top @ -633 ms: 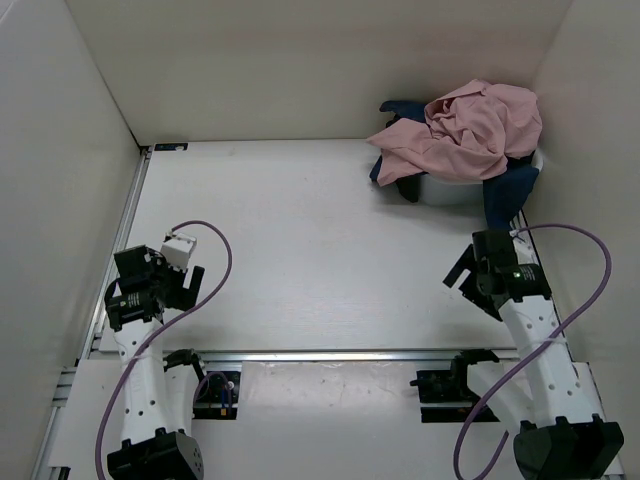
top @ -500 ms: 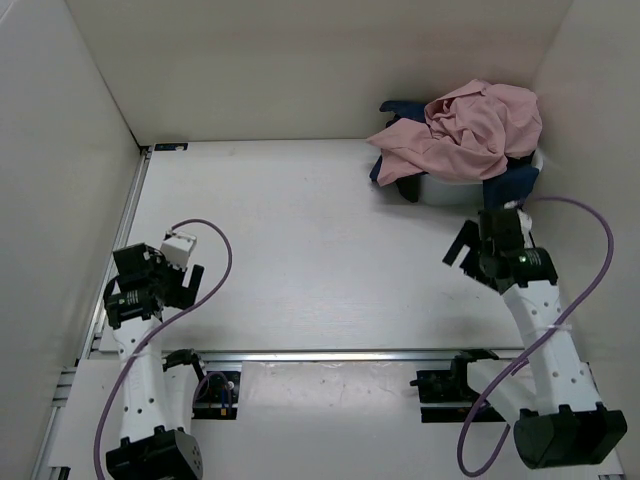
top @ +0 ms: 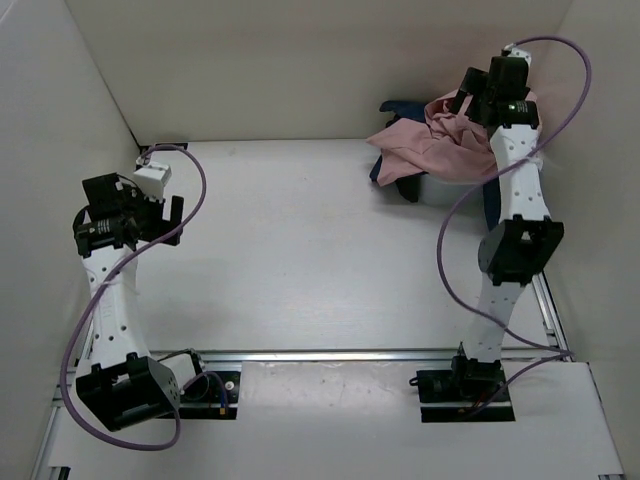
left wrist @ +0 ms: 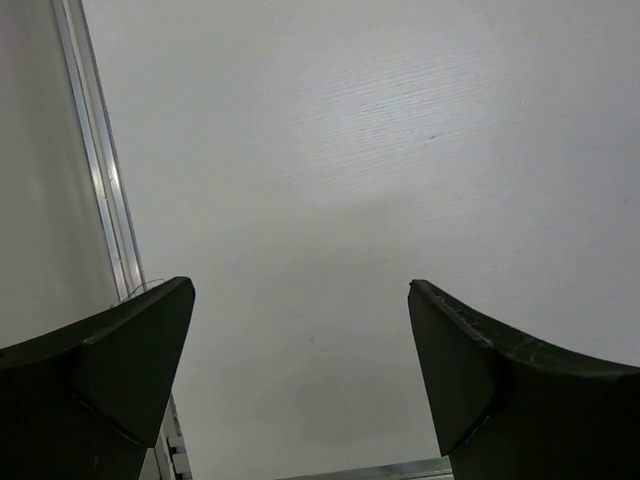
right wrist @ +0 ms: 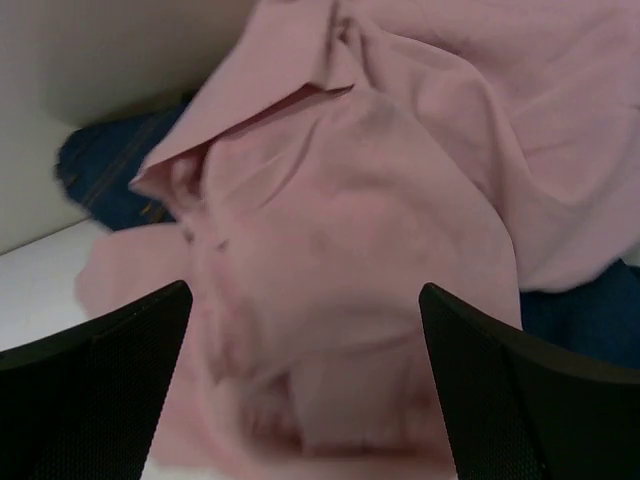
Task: Fold and stack the trousers
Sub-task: Grab the trousers from the pile
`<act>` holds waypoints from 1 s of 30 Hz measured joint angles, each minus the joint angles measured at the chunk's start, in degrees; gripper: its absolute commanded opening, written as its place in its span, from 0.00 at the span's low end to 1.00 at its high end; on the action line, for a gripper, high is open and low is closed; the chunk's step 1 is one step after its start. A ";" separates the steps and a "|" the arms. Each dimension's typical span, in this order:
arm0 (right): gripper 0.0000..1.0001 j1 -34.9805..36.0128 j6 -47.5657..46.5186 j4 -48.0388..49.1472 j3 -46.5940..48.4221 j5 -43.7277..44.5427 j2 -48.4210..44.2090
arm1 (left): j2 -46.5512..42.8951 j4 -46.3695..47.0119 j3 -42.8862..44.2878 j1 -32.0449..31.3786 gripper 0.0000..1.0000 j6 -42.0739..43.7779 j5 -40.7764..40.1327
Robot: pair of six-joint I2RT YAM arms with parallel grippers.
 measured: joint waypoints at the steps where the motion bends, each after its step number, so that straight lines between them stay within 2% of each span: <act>1: 0.99 -0.83 0.11 0.04 3.10 -0.33 3.85 | 0.57 0.00 0.70 0.00 1.00 -0.39 0.87; 4: 0.99 -3.78 2.01 -0.28 6.95 -2.14 12.46 | 0.81 -0.68 1.01 0.00 1.00 -1.03 2.75; 5: 0.96 -4.52 2.62 -0.50 6.71 -2.99 13.92 | 0.81 -1.05 1.01 0.00 1.00 -1.01 3.23; 6: 0.75 -5.77 3.43 -0.63 5.46 -4.92 15.32 | 0.83 -1.44 1.01 0.00 0.96 -0.92 3.54; 7: 0.58 -6.38 3.52 -0.81 4.76 -6.29 15.74 | 0.83 -1.66 1.01 0.00 0.94 -0.76 3.61; 8: 0.10 -6.78 3.61 -0.85 4.50 -7.58 15.87 | 0.81 -1.88 1.01 0.00 0.92 -0.57 3.61; 9: 0.00 -6.95 4.11 -0.61 4.50 -8.76 15.91 | 0.83 -2.14 1.05 0.00 0.92 -0.44 3.58; 12: 0.00 -6.62 5.20 0.17 4.46 -9.75 14.84 | 0.83 -3.06 1.92 0.00 0.88 -0.24 3.41; 15: 0.00 -5.64 5.35 2.93 0.33 -8.83 10.27 | 0.61 -3.52 3.54 0.00 0.81 0.46 3.04; 16: 0.00 -5.03 5.01 3.48 -1.03 -8.07 8.11 | 0.39 -3.54 3.80 0.00 0.76 0.79 2.91; 17: 0.00 -4.31 4.37 3.82 -1.79 -7.32 6.01 | 0.04 -3.56 3.96 0.00 0.67 1.05 2.78; 20: 0.00 0.04 2.45 5.66 -2.14 -5.92 -1.81 | -0.59 -3.76 4.17 0.00 0.47 1.36 2.47; 22: 0.00 4.92 1.60 7.28 -2.10 -5.66 -7.85 | -0.63 -4.00 4.66 0.00 0.45 1.05 2.21; 25: 0.00 17.05 1.01 12.04 -1.92 -5.46 -17.11 | -0.63 -4.02 5.53 0.00 0.45 0.50 1.97; 28: 0.00 30.71 3.02 18.91 -2.01 -7.10 -23.98 | -0.63 -4.13 6.62 0.00 0.49 0.02 1.86; 30: 0.00 35.23 6.56 23.56 -3.48 -8.15 -26.97 | -0.63 -4.20 8.04 0.00 0.52 -0.52 1.70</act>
